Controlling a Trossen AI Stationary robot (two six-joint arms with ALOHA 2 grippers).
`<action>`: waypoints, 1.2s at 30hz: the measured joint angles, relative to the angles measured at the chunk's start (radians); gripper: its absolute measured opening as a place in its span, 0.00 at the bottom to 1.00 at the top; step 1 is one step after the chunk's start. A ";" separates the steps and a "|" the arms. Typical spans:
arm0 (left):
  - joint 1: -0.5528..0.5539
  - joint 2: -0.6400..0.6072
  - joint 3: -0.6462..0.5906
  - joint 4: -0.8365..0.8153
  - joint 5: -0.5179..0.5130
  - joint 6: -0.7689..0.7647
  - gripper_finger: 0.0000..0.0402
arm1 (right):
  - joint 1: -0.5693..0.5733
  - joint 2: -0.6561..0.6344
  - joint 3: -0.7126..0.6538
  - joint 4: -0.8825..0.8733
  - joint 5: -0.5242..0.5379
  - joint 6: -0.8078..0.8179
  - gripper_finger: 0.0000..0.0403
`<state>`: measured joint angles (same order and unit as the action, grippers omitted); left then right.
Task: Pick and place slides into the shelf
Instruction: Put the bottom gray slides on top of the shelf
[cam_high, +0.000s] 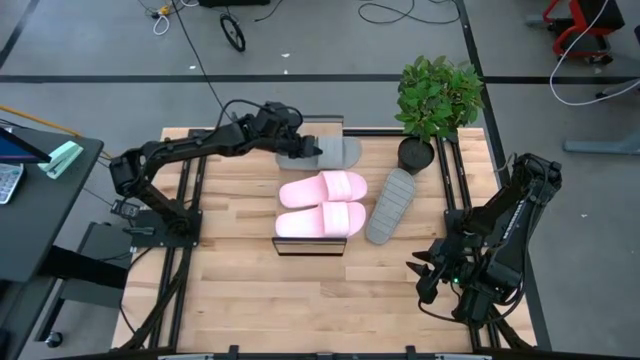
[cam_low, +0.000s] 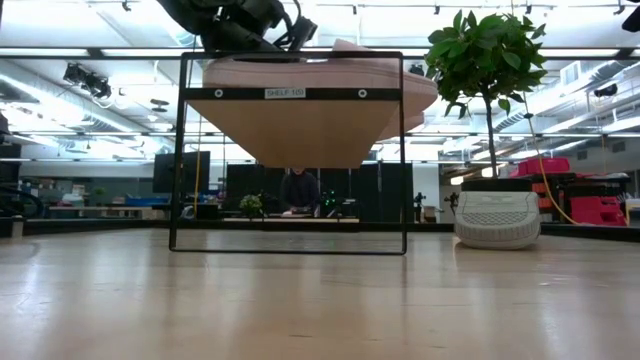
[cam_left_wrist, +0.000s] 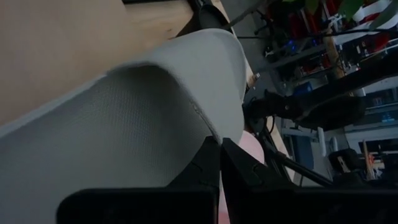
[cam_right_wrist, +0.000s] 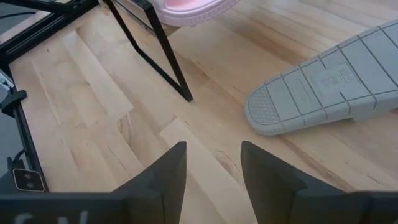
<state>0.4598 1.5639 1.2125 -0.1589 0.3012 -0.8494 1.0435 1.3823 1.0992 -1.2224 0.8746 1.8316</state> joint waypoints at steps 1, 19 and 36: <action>-0.005 0.000 0.000 0.000 -0.001 0.000 0.01 | 0.000 0.000 0.000 0.000 0.000 0.000 0.39; -0.044 -0.001 0.002 -0.036 -0.020 -0.003 0.01 | 0.000 0.000 0.000 0.010 0.001 -0.001 0.39; -0.041 -0.001 0.001 -0.068 -0.027 0.035 0.02 | 0.000 0.000 0.000 0.015 0.000 -0.002 0.39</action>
<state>0.4187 1.5633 1.2137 -0.2274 0.2737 -0.8146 1.0436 1.3823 1.0992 -1.2070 0.8749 1.8297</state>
